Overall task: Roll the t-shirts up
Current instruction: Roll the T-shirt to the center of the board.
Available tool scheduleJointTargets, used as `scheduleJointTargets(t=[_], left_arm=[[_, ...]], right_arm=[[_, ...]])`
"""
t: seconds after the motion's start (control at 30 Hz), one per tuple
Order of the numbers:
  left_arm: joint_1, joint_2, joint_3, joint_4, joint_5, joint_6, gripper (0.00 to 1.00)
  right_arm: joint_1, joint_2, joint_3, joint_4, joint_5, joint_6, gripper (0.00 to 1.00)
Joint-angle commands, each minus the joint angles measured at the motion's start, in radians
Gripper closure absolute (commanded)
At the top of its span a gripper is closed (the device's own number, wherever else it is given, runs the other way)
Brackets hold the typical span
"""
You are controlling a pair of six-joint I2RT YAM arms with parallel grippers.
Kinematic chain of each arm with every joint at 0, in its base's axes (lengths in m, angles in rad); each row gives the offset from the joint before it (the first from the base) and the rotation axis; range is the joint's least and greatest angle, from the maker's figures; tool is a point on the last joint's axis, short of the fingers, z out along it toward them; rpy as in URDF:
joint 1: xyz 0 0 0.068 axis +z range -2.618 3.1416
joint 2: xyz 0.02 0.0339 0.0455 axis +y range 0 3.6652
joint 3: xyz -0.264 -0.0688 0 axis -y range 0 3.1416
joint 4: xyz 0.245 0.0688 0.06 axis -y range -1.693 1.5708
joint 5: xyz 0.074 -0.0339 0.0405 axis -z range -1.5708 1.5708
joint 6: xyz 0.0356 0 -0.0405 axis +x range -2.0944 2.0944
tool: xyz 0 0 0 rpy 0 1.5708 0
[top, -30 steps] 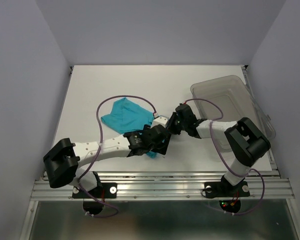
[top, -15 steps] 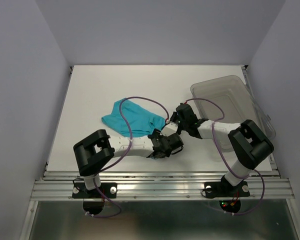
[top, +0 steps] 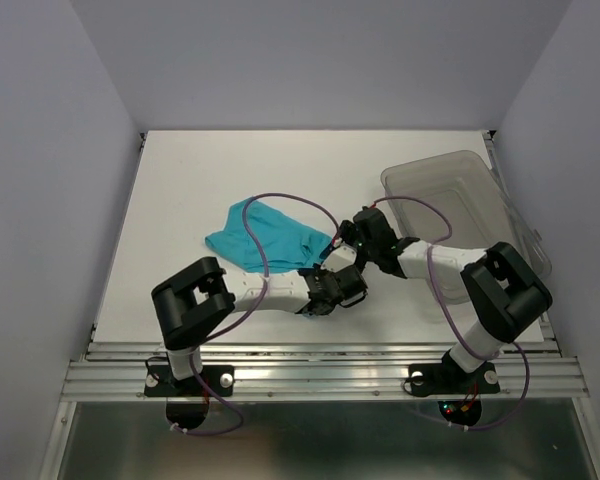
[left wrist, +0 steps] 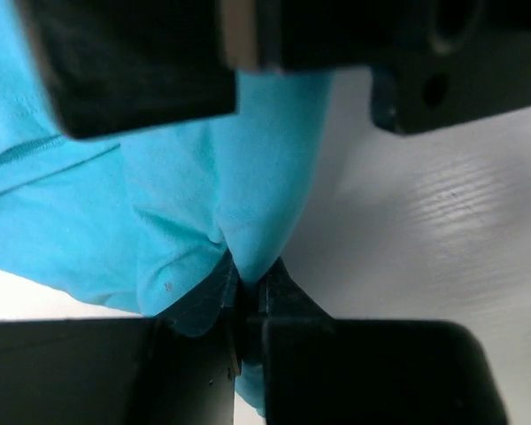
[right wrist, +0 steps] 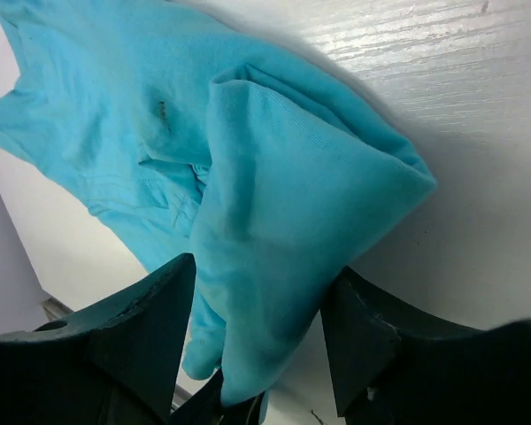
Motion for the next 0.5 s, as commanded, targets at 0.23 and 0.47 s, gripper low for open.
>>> scheduleJointTargets(t=[0.23, 0.47], left_arm=[[0.144, -0.281, -0.148, 0.247, 0.473, 0.055, 1.00], [0.276, -0.358, -0.263, 0.362, 0.753, 0.043, 1.00]], right_arm=[[0.008, -0.120, 0.024, -0.100, 0.101, -0.046, 0.09], [0.008, -0.238, 0.081, -0.193, 0.225, -0.104, 0.07]])
